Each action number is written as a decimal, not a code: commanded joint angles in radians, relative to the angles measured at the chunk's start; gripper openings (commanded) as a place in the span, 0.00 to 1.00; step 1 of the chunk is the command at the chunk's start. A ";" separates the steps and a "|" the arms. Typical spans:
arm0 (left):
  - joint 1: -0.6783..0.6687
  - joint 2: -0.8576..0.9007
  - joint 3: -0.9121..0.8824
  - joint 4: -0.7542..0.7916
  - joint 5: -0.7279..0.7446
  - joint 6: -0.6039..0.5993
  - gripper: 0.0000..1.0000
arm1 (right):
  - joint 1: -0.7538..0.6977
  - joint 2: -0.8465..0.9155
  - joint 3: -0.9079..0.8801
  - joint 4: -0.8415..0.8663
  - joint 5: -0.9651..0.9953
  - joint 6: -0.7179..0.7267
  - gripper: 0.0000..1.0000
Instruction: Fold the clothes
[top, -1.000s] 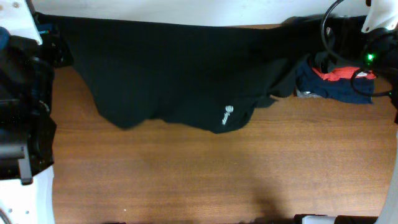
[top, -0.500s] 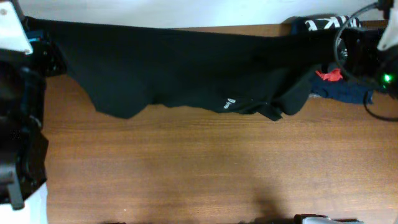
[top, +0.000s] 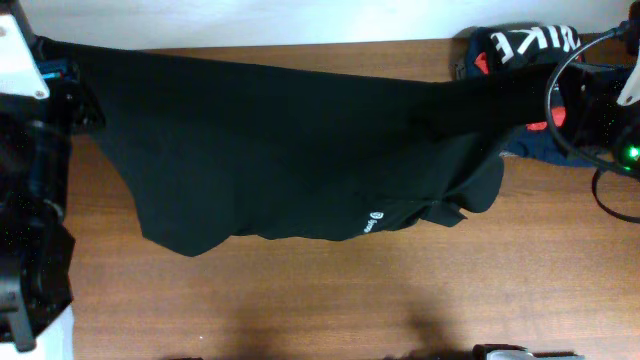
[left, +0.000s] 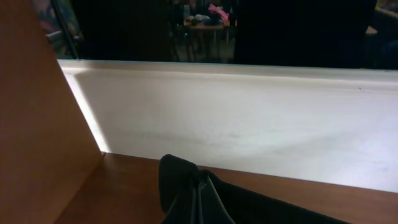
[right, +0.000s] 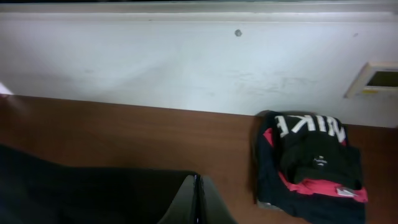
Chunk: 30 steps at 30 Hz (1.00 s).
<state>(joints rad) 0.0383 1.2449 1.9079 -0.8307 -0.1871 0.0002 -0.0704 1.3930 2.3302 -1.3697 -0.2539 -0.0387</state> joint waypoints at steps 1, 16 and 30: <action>0.003 0.055 0.018 0.003 0.015 0.015 0.00 | -0.007 0.016 0.017 0.004 -0.031 -0.006 0.04; 0.003 0.267 0.018 0.061 0.017 0.015 0.01 | 0.178 0.199 0.017 0.104 0.140 -0.010 0.04; 0.003 0.451 0.018 0.562 0.003 0.041 0.01 | 0.181 0.310 0.017 0.632 0.296 -0.090 0.04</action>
<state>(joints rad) 0.0387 1.6958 1.9095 -0.3363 -0.1692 0.0036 0.1066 1.7294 2.3287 -0.7963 -0.0391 -0.0906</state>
